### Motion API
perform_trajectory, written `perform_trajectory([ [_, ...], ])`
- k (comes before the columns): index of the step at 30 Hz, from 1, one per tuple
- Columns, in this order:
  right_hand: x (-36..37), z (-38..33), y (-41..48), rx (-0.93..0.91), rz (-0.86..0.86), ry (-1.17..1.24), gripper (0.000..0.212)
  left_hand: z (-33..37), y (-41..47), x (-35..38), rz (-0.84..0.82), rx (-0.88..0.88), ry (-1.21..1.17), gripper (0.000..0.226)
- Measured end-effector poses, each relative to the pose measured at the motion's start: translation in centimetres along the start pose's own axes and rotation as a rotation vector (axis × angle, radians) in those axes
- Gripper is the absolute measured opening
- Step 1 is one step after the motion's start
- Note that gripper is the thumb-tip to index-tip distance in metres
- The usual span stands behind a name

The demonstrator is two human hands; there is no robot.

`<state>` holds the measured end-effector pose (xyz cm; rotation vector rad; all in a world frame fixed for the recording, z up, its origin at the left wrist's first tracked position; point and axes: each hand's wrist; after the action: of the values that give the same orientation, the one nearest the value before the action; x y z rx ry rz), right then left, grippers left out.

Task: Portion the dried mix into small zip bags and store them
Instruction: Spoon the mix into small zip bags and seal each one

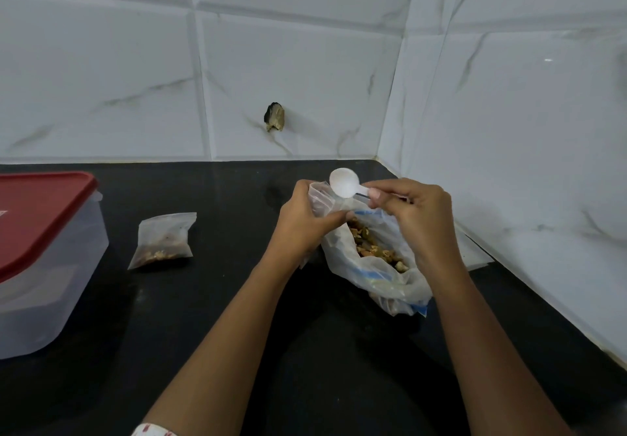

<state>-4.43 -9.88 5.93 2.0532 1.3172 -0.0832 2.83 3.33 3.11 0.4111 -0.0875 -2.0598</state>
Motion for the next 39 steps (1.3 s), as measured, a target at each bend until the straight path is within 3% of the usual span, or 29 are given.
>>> perform_trajectory([
  [3, -0.9, 0.2, 0.2, 0.246, 0.082, 0.159, 0.013, 0.2, 0.0, -0.1, 0.011, 0.002, 0.016, 0.055],
  [5, -1.3, 1.0, 0.4, 0.334, 0.088, -0.085, 0.016, 0.2, 0.0, -0.1, 0.012, 0.009, 0.024, 0.056],
  [8, -0.6, 1.9, 0.4, 0.389, -0.112, -0.563, 0.026, 0.1, 0.0, 0.1, 0.015, 0.005, 0.032, 0.061],
  [11, 0.4, 1.7, 0.4, 0.466, -0.282, -0.788, 0.029, 0.2, 0.0, 0.2, 0.006, -0.004, 0.044, 0.072],
  [14, 1.1, 0.9, 0.0, 0.423, -0.324, -0.919, 0.038, 0.4, 0.2, 0.1, 0.009, -0.024, 0.037, 0.082],
  [15, 1.3, 0.4, -0.1, 0.343, -0.285, -0.898, 0.043, 0.2, 0.3, 0.2, 0.021, -0.032, 0.045, 0.085],
  [17, 1.5, -1.0, -0.1, 0.178, -0.204, -0.622, 0.044, 0.1, 0.4, 0.3, 0.051, -0.041, 0.072, 0.084],
  [20, 2.2, -3.1, 0.5, 0.107, -0.297, -0.223, 0.025, 0.2, 0.5, 0.3, 0.157, -0.045, 0.056, 0.083],
  [23, 3.1, -3.7, 2.0, 0.068, -0.315, -0.223, 0.012, 0.4, 0.7, -0.5, 0.239, -0.054, 0.017, 0.084],
  [28, 5.2, -3.1, 3.8, 0.042, -0.141, -0.158, 0.018, 0.5, 0.8, -2.1, 0.236, -0.094, -0.064, 0.081],
  [34, 5.8, -0.7, 3.1, 0.072, -0.05, -0.063, 0.017, 0.5, 0.4, -3.1, 0.218, -0.047, -0.241, 0.031],
  [39, 6.0, -0.2, 3.2, 0.094, -0.069, 0.0, 0.015, 0.3, 0.4, -3.3, 0.264, -0.068, -0.208, 0.018],
])
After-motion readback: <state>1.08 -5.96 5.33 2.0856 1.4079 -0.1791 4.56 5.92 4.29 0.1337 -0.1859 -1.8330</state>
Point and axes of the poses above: each hand's wrist, its own y-axis towards the middle knuckle, its own x-axis out of the palm, z = x × y, and after that the axes turned 9 degrees about -z, right-handed
